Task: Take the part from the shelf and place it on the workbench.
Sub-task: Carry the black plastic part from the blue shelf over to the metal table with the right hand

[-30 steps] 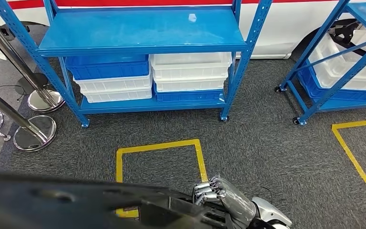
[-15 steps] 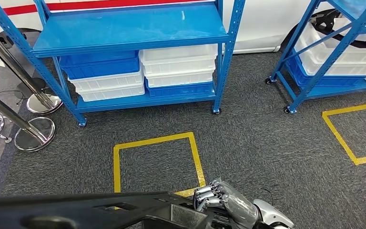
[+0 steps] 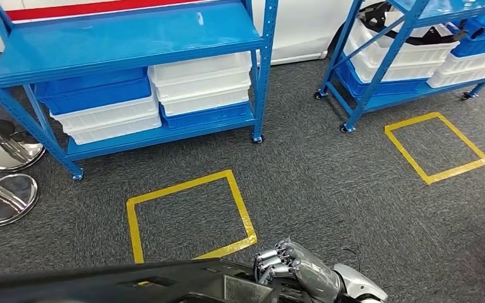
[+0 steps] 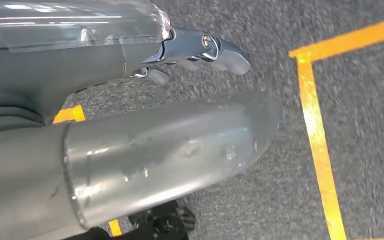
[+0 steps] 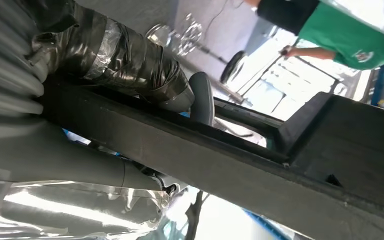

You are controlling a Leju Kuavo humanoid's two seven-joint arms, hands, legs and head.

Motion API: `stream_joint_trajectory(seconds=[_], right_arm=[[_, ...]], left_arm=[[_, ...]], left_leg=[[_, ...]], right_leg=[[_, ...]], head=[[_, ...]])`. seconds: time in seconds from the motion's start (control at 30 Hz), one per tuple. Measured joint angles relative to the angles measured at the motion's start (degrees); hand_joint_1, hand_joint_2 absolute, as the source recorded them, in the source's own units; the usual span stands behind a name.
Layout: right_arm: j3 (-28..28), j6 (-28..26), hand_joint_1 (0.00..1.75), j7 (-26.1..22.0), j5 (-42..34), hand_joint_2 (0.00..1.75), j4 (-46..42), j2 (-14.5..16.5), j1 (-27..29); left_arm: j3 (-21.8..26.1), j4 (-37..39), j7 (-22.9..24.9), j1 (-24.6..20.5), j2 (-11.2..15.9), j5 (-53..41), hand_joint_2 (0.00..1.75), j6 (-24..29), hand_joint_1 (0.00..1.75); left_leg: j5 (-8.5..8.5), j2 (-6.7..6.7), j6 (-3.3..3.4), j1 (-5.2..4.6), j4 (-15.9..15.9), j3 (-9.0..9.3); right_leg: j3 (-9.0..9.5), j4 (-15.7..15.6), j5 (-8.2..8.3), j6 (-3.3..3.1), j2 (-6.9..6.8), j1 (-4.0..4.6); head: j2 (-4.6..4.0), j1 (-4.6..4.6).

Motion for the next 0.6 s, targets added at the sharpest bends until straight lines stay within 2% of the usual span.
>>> stream_joint_trajectory(seconds=[0.03,0.07,0.1,0.13,0.2,0.23,0.27,0.33,0.37,0.4,0.43,0.47,0.5,0.53,0.57,0.6], right_arm=[[0.0,-0.1,1.75,0.0,0.5,1.75,0.0,0.0,0.0],[0.0,-0.2,1.75,0.0,0.8,1.75,-0.1,0.0,-0.1],[0.0,-0.2,1.75,0.0,1.0,1.75,-0.2,0.0,-0.2],[0.0,-0.3,1.75,0.1,1.2,1.75,-0.3,0.0,-0.2],[0.0,-0.6,1.75,0.1,2.0,1.75,-0.7,-0.1,0.1],[0.0,-0.9,1.75,0.1,2.5,1.75,-1.1,-0.1,0.3],[0.0,-1.1,1.75,0.2,3.0,1.75,-1.5,-0.2,0.5],[0.1,-1.4,1.75,0.6,3.7,1.75,-2.1,-0.4,0.7],[0.2,-1.5,1.75,0.8,3.9,1.75,-2.3,-0.5,0.7],[0.3,-1.4,1.75,1.0,4.0,1.75,-2.4,-0.6,0.7],[0.3,-1.3,1.75,1.3,4.0,1.75,-2.4,-0.8,0.6],[0.3,-1.2,1.75,1.5,4.1,1.75,-2.4,-1.0,0.5],[0.3,-1.2,1.75,1.7,4.0,1.75,-2.5,-1.3,0.4],[0.3,-1.2,1.75,1.7,3.9,1.75,-2.6,-1.5,0.3],[0.3,-1.2,1.75,1.7,3.7,1.75,-2.7,-1.9,0.2],[0.3,-1.3,1.75,1.7,3.5,1.75,-2.8,-2.3,0.1]], left_arm=[[0.1,0.0,0.0,-0.1,0.0,0.0,0.0,0.1,0.0],[0.1,0.0,0.0,-0.2,0.0,0.0,0.0,0.2,0.0],[0.2,0.0,0.0,-0.3,-0.1,0.0,0.0,0.2,0.0],[0.3,0.0,-0.1,-0.4,-0.1,0.0,0.0,0.2,0.0],[0.5,0.0,0.0,-0.6,-0.2,0.1,0.0,0.4,0.0],[0.6,0.0,0.0,-0.7,-0.4,0.2,0.0,0.5,0.0],[0.7,0.0,0.0,-0.6,-0.6,0.3,0.0,0.6,0.0],[1.0,0.0,-0.1,-0.4,-1.1,0.5,0.0,0.8,0.0],[1.2,0.0,-0.2,-0.2,-1.3,0.6,0.0,0.9,0.0],[1.4,0.0,-0.4,-0.2,-1.6,0.6,0.0,1.1,0.0],[1.5,0.0,-0.6,-0.2,-1.9,0.6,0.0,1.3,0.0],[1.6,0.0,-0.8,-0.3,-2.1,0.6,0.0,1.5,0.0],[1.7,0.0,-0.9,-0.5,-2.3,0.6,0.0,1.8,0.0],[1.8,0.0,-0.9,-0.6,-2.5,0.6,0.0,2.0,0.0],[1.9,0.0,-1.0,-0.8,-2.6,0.5,0.0,2.2,0.0],[2.0,0.0,-0.9,-0.9,-2.7,0.5,0.0,2.3,0.0]], left_leg=[[-0.06,0.5,-0.26,-0.01,0.1,0.03],[-0.13,0.94,-0.64,-0.11,0.3,0.03],[-0.18,1.38,-1.05,-0.27,0.4,0.02],[-0.17,1.85,-1.44,-0.44,0.5,0.01],[-0.25,2.57,-2.17,-0.45,0.5,0.03],[-0.77,1.93,-2.47,-0.3,0.9,-0.11],[-1.91,0.74,-2.66,-0.16,2.2,-0.62],[-5.87,-2.25,-2.67,-0.09,8.6,-3.33],[-7.76,-2.98,-2.58,-0.15,12.6,-5.17],[-8.83,-3.32,-2.47,-0.22,15.9,-6.71],[-8.7,-3.46,-2.32,-0.26,17.3,-7.36],[-7.43,-3.57,-2.1,-0.27,16.3,-6.95],[-5.36,-3.96,-1.81,-0.28,13.4,-5.6],[-3.36,-5.1,-1.44,-0.29,9.5,-3.84],[-1.94,-6.49,-1.14,-0.25,6.0,-2.31],[-1.26,-7.61,-0.95,-0.28,3.6,-1.25]], right_leg=[[2.36,-4.2,1.46,0.01,-1.35,0.04],[4.11,-7.5,2.5,-0.27,-2.4,0.2],[4.98,-9.5,2.91,-0.65,-3.15,0.43],[5.02,-10.1,2.81,-1.11,-3.38,0.71],[4.55,-10.2,3.13,-2.16,-2.25,0.81],[4.46,-10.4,3.34,-2.7,-1.73,0.76],[4.4,-10.6,3.6,-3.25,-1.22,0.69],[4.11,-10.7,4.02,-4.04,-0.01,0.77],[3.88,-10.6,4.14,-4.25,0.67,0.93],[3.69,-10.5,4.21,-4.36,1.42,1.11],[3.57,-10.4,4.25,-4.42,2.17,1.27],[3.52,-10.3,4.27,-4.45,2.92,1.4],[3.53,-10.1,4.25,-4.42,3.66,1.49],[3.48,-9.9,4.2,-4.35,4.34,1.49],[3.29,-9.5,4.16,-4.18,5.0,1.57],[2.94,-9.3,4.2,-3.89,5.63,1.51]], head=[[0.0,0.01],[0.0,0.0],[0.0,0.0],[0.0,-0.01],[0.0,-0.01],[0.0,-0.01],[0.0,-0.01],[0.0,-0.02],[0.0,-0.02],[0.0,-0.02],[0.0,-0.02],[0.0,-0.02],[0.0,-0.02],[0.0,-0.01],[0.0,-0.01],[0.0,-0.01]])
